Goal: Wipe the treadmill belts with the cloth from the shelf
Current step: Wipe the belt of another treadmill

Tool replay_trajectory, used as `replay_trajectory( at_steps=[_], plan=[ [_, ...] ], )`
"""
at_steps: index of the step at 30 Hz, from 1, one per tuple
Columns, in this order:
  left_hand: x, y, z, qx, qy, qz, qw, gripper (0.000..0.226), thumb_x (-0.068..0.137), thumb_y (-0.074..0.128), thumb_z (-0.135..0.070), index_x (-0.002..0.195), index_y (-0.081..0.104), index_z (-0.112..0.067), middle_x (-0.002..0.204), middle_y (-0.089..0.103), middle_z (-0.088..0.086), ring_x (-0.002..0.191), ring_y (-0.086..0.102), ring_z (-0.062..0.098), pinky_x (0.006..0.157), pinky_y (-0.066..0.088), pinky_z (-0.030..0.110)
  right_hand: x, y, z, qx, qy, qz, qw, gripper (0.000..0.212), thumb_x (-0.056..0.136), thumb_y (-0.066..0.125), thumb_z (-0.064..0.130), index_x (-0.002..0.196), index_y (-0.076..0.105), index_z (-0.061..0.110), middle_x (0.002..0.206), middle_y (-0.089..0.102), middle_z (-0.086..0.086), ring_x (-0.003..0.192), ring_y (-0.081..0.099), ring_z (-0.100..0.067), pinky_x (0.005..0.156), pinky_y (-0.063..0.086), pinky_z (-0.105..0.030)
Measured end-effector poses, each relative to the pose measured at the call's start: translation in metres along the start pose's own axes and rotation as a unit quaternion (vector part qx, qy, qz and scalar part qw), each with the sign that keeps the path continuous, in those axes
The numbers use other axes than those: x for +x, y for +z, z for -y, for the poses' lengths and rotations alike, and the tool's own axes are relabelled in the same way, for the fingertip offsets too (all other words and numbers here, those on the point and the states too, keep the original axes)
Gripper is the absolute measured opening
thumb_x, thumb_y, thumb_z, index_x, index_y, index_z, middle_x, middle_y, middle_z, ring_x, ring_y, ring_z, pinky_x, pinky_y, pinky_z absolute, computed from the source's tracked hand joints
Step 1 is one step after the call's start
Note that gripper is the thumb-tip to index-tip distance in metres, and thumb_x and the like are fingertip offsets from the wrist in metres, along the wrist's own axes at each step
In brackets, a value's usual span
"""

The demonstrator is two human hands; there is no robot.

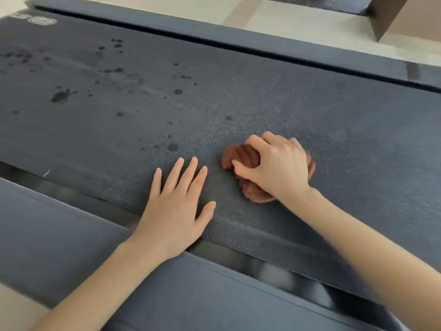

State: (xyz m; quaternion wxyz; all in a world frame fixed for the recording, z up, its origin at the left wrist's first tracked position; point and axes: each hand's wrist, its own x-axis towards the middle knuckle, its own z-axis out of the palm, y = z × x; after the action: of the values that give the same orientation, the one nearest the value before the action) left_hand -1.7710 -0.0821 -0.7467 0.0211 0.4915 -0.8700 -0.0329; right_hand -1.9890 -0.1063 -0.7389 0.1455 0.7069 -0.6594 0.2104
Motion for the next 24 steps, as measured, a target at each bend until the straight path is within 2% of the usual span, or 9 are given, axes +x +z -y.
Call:
replay_trajectory(
  at_steps=[4,8,10,12,15,17,22,24],
  plan=[
    [0.000,-0.001,0.009,0.002,0.029,-0.005,1.000,0.067,0.090,0.027,-0.052,0.139,0.047,-0.012,0.147,0.041,0.010,0.136,0.036,0.032,0.101,0.037,0.061,0.079,0.033,-0.007,-0.049,0.087,0.029,0.995,0.047,0.084,0.053,0.058,0.106,0.062,0.017,0.094,0.063,-0.008,0.087,0.061,-0.032,0.079,0.040,-0.040],
    [-0.005,-0.007,0.050,0.006,0.104,-0.027,0.994,0.062,0.091,0.027,-0.054,0.139,0.048,-0.021,0.148,0.041,0.000,0.139,0.033,0.025,0.102,0.033,0.064,0.121,0.046,-0.006,-0.065,0.158,0.067,0.983,0.048,0.086,0.053,0.057,0.112,0.059,0.017,0.104,0.063,-0.012,0.098,0.058,-0.034,0.087,0.038,-0.041],
    [-0.006,-0.014,0.088,0.005,0.098,-0.025,0.995,0.062,0.092,0.025,-0.055,0.140,0.046,-0.022,0.149,0.039,-0.001,0.141,0.029,0.022,0.106,0.028,0.063,0.113,0.043,0.001,-0.067,0.160,0.051,0.984,0.045,0.085,0.054,0.056,0.107,0.060,0.016,0.100,0.064,-0.011,0.095,0.059,-0.034,0.085,0.037,-0.040],
    [-0.004,-0.026,0.128,0.005,0.057,-0.010,0.998,0.069,0.090,0.018,-0.059,0.145,0.039,-0.023,0.153,0.030,-0.002,0.144,0.020,0.020,0.110,0.021,0.061,0.094,0.036,0.018,-0.055,0.141,0.039,0.988,0.044,0.084,0.055,0.057,0.098,0.062,0.017,0.091,0.064,-0.007,0.088,0.060,-0.033,0.078,0.035,-0.037],
    [-0.006,-0.035,0.184,-0.014,-0.006,0.023,1.000,0.086,0.076,-0.005,-0.070,0.151,0.009,-0.030,0.157,-0.004,-0.011,0.145,-0.009,0.013,0.114,0.001,0.054,0.053,0.019,0.072,-0.040,0.106,0.028,0.993,0.046,0.078,0.048,0.062,0.084,0.062,0.018,0.072,0.058,-0.001,0.069,0.060,-0.030,0.069,0.036,-0.034],
    [-0.011,-0.034,0.206,-0.032,-0.015,0.042,0.999,0.091,0.071,-0.010,-0.072,0.151,0.002,-0.031,0.154,-0.015,-0.014,0.143,-0.017,0.010,0.115,-0.004,0.052,0.023,0.009,0.117,-0.033,0.089,0.010,0.995,0.043,0.075,0.049,0.060,0.078,0.062,0.019,0.066,0.054,0.000,0.060,0.056,-0.027,0.064,0.037,-0.033],
    [-0.016,-0.030,0.214,-0.056,0.020,0.051,0.997,0.089,0.071,-0.010,-0.069,0.151,0.005,-0.032,0.158,-0.008,-0.010,0.144,-0.013,0.011,0.115,-0.002,0.052,-0.023,-0.006,0.192,-0.032,0.070,0.020,0.997,0.033,0.075,0.057,0.056,0.079,0.065,0.024,0.069,0.054,0.002,0.062,0.056,-0.025,0.061,0.038,-0.035],
    [-0.016,-0.026,0.213,-0.044,0.037,0.031,0.998,0.084,0.077,-0.003,-0.067,0.151,0.015,-0.030,0.160,0.004,-0.005,0.146,-0.001,0.016,0.114,0.005,0.057,-0.022,-0.007,0.194,-0.036,0.076,0.033,0.996,0.034,0.075,0.056,0.057,0.078,0.065,0.024,0.068,0.054,0.002,0.063,0.057,-0.024,0.061,0.040,-0.034]
  ],
)
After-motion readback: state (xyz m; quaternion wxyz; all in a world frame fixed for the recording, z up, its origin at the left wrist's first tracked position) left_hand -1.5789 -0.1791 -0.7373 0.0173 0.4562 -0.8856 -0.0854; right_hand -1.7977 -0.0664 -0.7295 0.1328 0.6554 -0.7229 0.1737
